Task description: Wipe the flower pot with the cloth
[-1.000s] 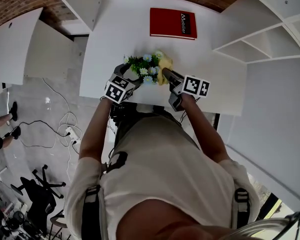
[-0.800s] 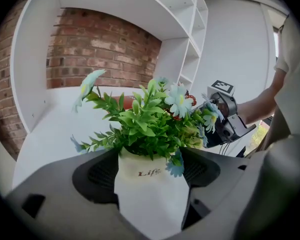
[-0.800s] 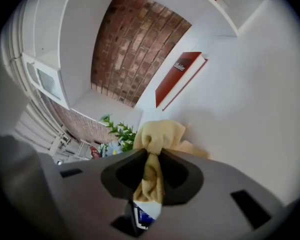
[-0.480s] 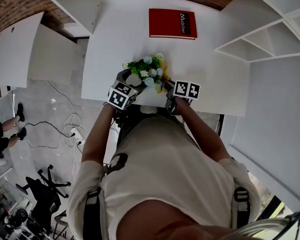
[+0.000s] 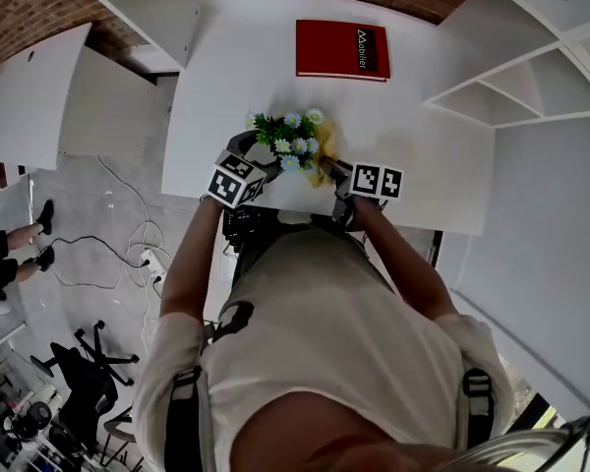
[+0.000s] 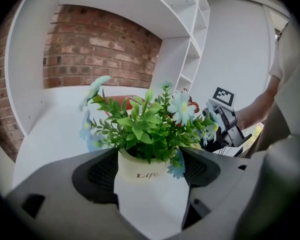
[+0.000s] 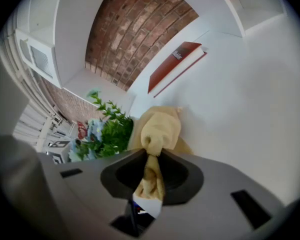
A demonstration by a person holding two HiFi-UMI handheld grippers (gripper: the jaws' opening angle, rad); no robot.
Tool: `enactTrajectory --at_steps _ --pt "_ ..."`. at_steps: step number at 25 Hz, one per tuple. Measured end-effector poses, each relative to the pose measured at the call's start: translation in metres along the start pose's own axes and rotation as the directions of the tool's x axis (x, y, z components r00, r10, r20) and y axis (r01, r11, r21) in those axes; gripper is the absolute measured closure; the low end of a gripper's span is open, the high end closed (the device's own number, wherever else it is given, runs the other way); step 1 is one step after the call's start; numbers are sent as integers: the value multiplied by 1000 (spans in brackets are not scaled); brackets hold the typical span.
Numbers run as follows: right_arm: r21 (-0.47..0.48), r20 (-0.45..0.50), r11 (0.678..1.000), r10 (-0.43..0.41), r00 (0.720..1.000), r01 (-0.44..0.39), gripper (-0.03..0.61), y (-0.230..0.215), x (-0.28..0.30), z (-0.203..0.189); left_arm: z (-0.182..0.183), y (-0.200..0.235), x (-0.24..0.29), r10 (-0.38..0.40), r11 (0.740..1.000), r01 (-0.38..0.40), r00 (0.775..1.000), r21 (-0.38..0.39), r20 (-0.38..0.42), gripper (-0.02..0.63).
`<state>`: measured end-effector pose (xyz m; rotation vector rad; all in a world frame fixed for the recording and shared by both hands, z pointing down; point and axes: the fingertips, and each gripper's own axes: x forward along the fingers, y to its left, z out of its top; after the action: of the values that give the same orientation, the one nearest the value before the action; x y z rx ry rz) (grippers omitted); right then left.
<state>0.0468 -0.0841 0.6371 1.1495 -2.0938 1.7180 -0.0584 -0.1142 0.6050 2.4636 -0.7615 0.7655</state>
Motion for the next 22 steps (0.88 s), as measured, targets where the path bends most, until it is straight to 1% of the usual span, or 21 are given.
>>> enactTrajectory --at_steps 3,6,10,13,15,17,20,22 --pt "-33 32 997 75 997 -74 492 28 -8 17 0 -6 1 -13 1000 13 1000 -4 2 252" --pt "-65 50 995 78 996 -75 492 35 -15 28 -2 -21 4 -34 999 34 999 3 -1 252" --pt "-26 86 998 51 995 -49 491 20 -22 28 -6 -40 5 -56 998 56 998 10 -7 252" --pt "1 76 1000 -9 997 9 489 -5 -17 17 -10 -50 8 -81 997 81 997 5 -13 252" --pt "4 54 998 -66 996 66 489 -21 -12 3 -17 -47 8 -70 998 70 997 2 -24 252" --pt "16 45 995 -103 994 103 489 -31 -9 -7 -24 -37 5 -46 999 46 998 6 -47 252" --pt "31 47 994 -109 993 107 489 -32 -10 -12 -29 -23 1 -29 999 33 996 39 -89 252" --pt "23 45 993 -117 992 116 489 -32 -11 -13 -28 -23 4 -48 997 53 995 48 -90 252"
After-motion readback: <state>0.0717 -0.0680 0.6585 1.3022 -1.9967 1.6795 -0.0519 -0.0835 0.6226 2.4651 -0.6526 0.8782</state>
